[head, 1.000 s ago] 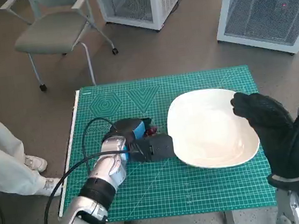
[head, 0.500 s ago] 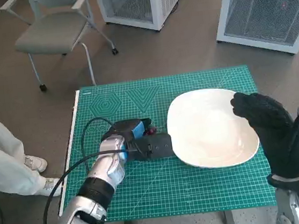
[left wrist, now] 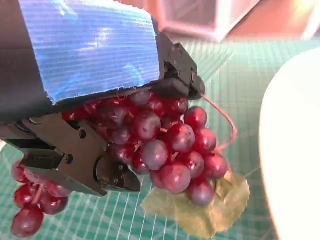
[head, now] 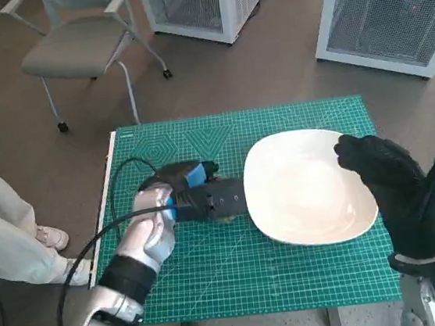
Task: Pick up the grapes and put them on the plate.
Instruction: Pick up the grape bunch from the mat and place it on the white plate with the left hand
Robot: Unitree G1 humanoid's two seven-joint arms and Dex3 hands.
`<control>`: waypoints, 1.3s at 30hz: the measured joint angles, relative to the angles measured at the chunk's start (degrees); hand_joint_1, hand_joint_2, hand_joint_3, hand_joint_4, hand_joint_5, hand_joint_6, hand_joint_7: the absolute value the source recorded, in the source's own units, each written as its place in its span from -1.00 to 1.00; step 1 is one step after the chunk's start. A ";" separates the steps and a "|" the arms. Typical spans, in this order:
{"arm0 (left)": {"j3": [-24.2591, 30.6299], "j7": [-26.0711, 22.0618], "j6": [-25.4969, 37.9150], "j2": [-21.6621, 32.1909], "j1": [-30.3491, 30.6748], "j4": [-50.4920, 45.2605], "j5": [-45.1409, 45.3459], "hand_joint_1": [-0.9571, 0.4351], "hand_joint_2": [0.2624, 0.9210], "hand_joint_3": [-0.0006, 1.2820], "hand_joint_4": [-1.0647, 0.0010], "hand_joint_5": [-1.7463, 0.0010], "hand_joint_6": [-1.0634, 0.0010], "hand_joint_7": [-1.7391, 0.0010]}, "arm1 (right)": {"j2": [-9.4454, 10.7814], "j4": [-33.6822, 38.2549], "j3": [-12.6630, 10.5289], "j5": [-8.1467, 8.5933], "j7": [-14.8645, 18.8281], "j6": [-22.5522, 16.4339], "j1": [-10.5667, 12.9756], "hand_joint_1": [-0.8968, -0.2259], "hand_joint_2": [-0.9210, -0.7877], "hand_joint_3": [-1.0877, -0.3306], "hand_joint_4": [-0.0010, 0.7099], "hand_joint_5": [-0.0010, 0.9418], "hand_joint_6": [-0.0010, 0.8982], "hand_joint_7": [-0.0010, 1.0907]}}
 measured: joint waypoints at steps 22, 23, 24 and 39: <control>10.88 -5.82 1.45 9.42 10.03 -37.79 -1.62 0.38 0.68 -0.67 -0.27 -0.58 -0.54 0.11 | -0.02 0.27 0.01 -0.19 -0.02 -0.10 -0.59 0.35 -1.00 0.15 0.12 0.43 -0.66 0.79; 11.12 -5.91 1.54 9.44 10.20 -38.34 -1.62 0.38 0.68 -0.67 -0.26 -0.58 -0.55 0.12 | -0.02 0.28 0.02 -0.19 -0.02 -0.10 -0.62 0.35 -1.00 0.15 0.12 0.43 -0.66 0.79; 11.31 -6.00 1.61 9.45 10.34 -38.79 -1.63 0.38 0.69 -0.67 -0.26 -0.56 -0.53 0.08 | -0.02 0.29 0.02 -0.20 -0.02 -0.10 -0.65 0.35 -1.00 0.15 0.12 0.43 -0.66 0.79; 9.84 -7.21 2.58 7.16 9.16 -36.24 -2.03 0.38 0.88 -0.91 -0.45 -0.36 -0.41 -0.07 | -0.04 0.47 -0.07 -0.22 -0.02 -0.30 -0.67 0.34 -1.00 0.15 0.13 0.42 -0.66 0.78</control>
